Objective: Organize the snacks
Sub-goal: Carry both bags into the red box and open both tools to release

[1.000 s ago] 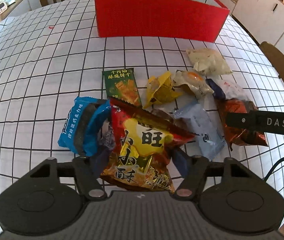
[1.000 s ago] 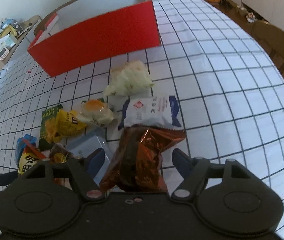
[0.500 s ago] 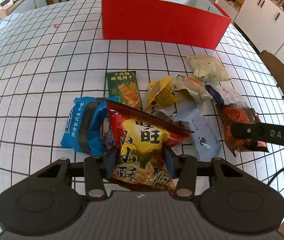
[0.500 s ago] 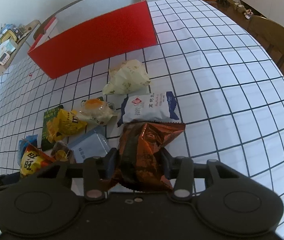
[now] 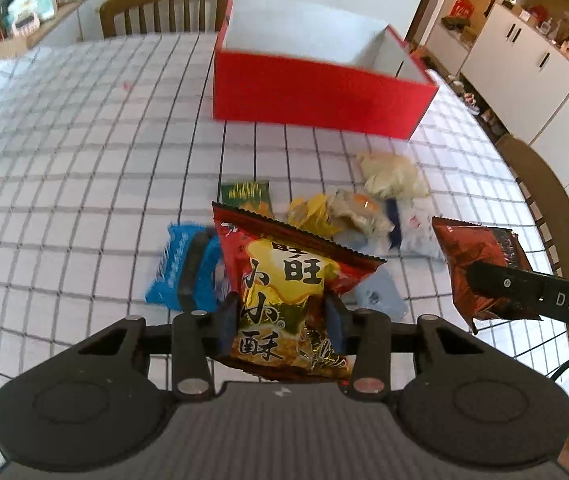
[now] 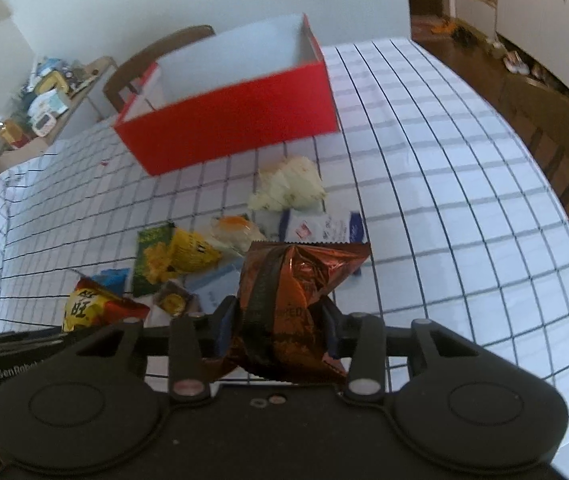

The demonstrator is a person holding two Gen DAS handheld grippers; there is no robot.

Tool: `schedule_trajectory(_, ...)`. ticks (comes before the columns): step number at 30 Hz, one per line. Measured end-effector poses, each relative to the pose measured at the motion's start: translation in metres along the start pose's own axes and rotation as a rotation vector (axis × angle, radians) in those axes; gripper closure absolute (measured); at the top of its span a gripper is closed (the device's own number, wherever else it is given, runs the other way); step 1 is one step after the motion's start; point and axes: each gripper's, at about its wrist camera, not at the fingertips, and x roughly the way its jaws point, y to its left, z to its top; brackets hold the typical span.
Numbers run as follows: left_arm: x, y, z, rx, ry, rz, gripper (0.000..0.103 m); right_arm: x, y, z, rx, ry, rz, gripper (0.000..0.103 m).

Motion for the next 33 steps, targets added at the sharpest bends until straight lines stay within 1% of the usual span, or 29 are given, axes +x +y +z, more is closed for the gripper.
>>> schedule_trajectory(4, -0.018, -0.007, 0.016, 0.019, -0.044, -0.002, 0.06, -0.014, 0.011, 0.015, -0.047, -0.036, 0.014, 0.061)
schedule_trajectory(10, -0.034, -0.015, 0.05, 0.036, -0.106, 0.004, 0.06, -0.024, 0.021, 0.05, -0.102, -0.083, 0.045, 0.061)
schedule_trajectory(17, -0.039, -0.02, 0.107, 0.044, -0.163, 0.045, 0.06, -0.023, 0.028, 0.096, -0.152, -0.134, 0.075, 0.061)
schedule_trajectory(20, -0.035, -0.021, 0.132, 0.045, -0.179, 0.071, 0.06, -0.017, 0.03, 0.118, -0.166, -0.142, 0.083, 0.061)
schedule_trajectory(27, -0.012, -0.027, 0.194, 0.058, -0.183, 0.131, 0.06, 0.009, 0.035, 0.17, -0.21, -0.151, 0.087, 0.061)
schedule_trajectory(33, 0.024, -0.028, 0.241, 0.057, -0.147, 0.16, 0.06, 0.043, 0.038, 0.206, -0.235, -0.131, 0.089, 0.061)
